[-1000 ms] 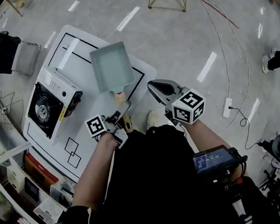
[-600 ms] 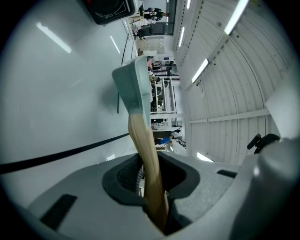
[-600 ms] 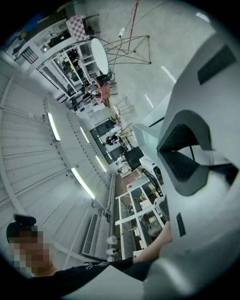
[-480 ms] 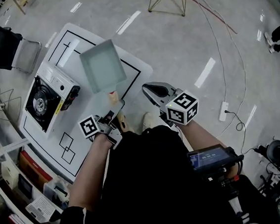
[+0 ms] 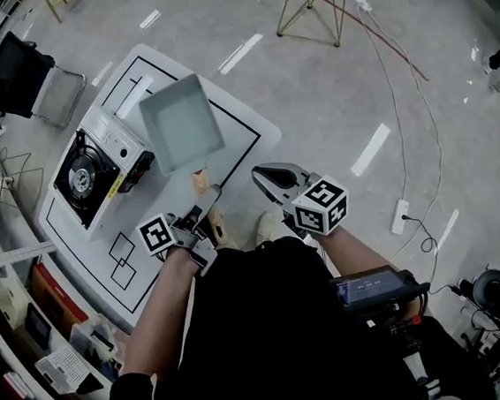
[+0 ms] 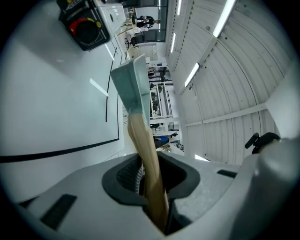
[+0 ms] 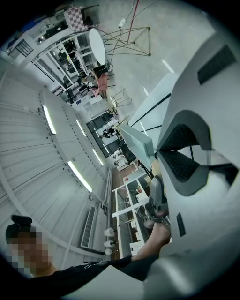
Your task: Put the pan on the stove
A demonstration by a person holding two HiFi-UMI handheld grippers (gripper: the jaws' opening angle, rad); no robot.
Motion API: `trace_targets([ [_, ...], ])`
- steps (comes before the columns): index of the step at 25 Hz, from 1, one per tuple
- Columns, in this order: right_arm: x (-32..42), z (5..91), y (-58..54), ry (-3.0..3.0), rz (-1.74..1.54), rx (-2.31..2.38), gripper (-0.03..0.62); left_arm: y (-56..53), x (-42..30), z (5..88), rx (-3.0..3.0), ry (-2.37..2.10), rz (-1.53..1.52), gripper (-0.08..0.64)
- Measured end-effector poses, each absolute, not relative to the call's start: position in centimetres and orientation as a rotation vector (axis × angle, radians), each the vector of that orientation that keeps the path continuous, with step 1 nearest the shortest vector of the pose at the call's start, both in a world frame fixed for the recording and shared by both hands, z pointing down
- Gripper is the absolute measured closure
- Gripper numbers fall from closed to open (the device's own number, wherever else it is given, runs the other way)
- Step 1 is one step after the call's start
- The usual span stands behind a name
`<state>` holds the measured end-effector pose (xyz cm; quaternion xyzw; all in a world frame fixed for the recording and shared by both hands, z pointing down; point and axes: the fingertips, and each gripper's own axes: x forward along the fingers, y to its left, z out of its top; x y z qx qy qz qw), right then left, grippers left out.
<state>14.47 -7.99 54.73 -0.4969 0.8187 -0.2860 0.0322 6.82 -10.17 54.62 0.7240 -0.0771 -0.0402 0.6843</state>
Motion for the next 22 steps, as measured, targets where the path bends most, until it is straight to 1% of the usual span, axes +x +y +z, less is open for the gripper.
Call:
trace_targets([
  [22, 5.9, 53.7, -11.4, 2.607, -0.882, -1.421, 0.566, -14.4, 0.1, 50.1, 1.675, -0.224, -0.170, 0.462],
])
